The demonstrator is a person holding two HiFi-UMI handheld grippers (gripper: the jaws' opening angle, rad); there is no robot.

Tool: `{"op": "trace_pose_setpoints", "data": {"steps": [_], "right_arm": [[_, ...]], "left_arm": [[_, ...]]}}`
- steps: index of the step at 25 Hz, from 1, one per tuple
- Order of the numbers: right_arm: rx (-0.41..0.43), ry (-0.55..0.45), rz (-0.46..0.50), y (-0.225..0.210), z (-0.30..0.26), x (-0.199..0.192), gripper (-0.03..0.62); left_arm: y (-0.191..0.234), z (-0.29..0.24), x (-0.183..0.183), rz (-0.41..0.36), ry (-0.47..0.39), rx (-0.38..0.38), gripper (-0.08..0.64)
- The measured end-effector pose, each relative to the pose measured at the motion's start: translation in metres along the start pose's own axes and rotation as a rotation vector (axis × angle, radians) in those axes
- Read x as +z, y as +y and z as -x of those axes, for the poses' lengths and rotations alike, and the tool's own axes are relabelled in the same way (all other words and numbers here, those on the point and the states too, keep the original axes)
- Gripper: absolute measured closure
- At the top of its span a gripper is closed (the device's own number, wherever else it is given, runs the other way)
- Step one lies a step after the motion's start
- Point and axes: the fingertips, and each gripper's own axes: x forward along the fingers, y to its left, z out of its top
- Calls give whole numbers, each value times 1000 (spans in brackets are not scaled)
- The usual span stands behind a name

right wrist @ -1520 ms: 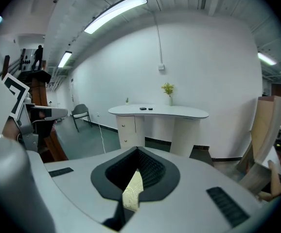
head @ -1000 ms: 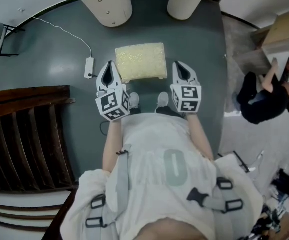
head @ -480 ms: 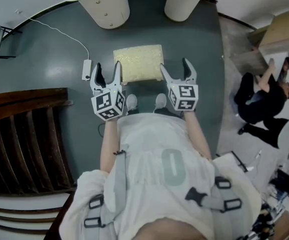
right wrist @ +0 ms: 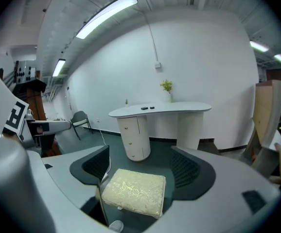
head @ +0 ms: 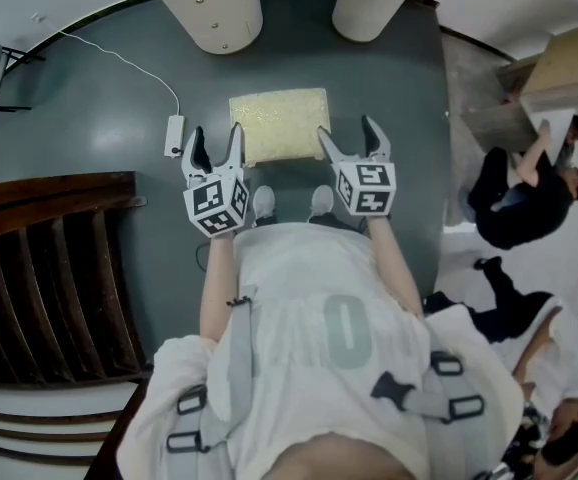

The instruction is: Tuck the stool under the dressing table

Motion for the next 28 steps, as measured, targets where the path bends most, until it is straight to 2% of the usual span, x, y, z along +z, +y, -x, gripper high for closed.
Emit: {"op": "trace_pose_setpoints", "data": {"steps": [2, 5, 10, 13, 15, 19, 22, 24, 28], "right_arm": [[11, 24, -28, 0, -1, -4, 230], [15, 52, -18, -2, -2, -13, 230], [6, 120, -34, -9, -1, -40, 230], [10, 193, 11, -14, -2, -66, 230], [21, 238, 43, -15, -8, -82, 230], [30, 311, 78, -18, -25, -121, 230], [15, 318, 44, -26, -45, -151, 230], [17, 355, 24, -31, -56, -182, 230], [37, 455, 79, -43, -84, -255, 230]], "left_arm": [[1, -1, -6, 1, 17, -3, 259], [4, -5, -20, 2, 58, -7, 259], [14, -11, -62, -13, 163, 13, 261], [18, -14, -87, -18, 213, 10, 261], [23, -21, -105, -61, 253, -1, 261], [37, -34, -155, -141, 319, 3, 261], [45, -49, -198, -205, 340, 5, 261], [45, -57, -233, -216, 360, -14, 261], [49, -71, -305, -212, 403, -50, 261]]}}
